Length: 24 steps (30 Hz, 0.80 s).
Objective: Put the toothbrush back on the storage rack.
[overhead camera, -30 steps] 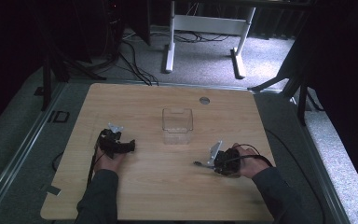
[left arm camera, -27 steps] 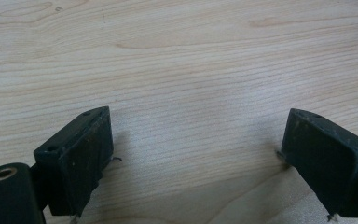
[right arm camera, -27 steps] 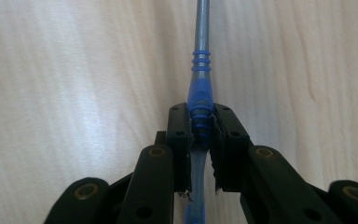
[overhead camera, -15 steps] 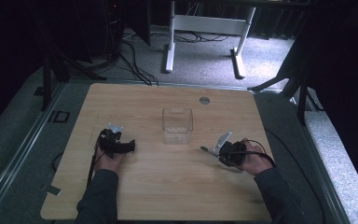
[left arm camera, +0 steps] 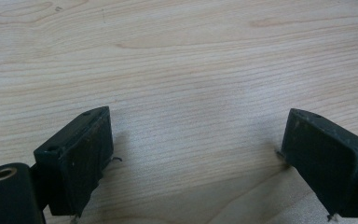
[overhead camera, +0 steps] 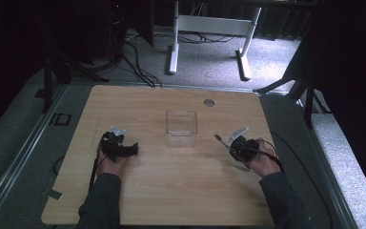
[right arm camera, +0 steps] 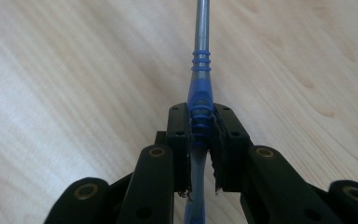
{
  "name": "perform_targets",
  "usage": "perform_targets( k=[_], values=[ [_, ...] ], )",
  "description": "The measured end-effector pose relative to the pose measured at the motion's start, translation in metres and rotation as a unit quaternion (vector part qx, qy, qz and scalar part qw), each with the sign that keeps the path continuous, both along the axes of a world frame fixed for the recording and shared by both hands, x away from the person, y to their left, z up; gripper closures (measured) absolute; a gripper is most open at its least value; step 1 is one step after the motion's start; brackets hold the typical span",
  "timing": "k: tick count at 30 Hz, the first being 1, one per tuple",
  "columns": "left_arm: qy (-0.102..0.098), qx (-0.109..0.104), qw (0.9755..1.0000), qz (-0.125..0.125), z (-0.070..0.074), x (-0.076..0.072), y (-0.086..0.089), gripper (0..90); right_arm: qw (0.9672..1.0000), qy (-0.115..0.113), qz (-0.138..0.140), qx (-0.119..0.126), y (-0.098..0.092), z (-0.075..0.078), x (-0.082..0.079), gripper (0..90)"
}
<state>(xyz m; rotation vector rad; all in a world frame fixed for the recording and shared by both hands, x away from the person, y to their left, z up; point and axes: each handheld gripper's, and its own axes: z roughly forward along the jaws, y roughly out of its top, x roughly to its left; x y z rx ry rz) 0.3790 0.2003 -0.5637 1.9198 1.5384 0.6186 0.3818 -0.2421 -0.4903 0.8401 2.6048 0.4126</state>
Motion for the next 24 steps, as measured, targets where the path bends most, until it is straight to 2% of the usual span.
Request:
perform_targets(
  k=[11, 20, 24],
  values=[
    [0.000, 0.000, 1.0000, 0.000, -0.0001, 0.0000, 0.0000, 9.1, 0.9977, -0.025, -0.061, 0.018, -0.0068, 0.0043, 0.0044, 78.5],
    [0.000, 0.000, 1.0000, 0.000, 0.0000, 0.0000, 0.0000, 9.1, 0.9940, -0.038, -0.097, 0.035, -0.0102, 0.0036, 0.0081, 78.5],
    [0.000, 0.000, 1.0000, 0.000, 0.0000, 0.0000, 0.0000, 9.2, 0.9909, -0.047, -0.117, 0.047, -0.0104, 0.0041, 0.0093, 78.5]
  ],
)
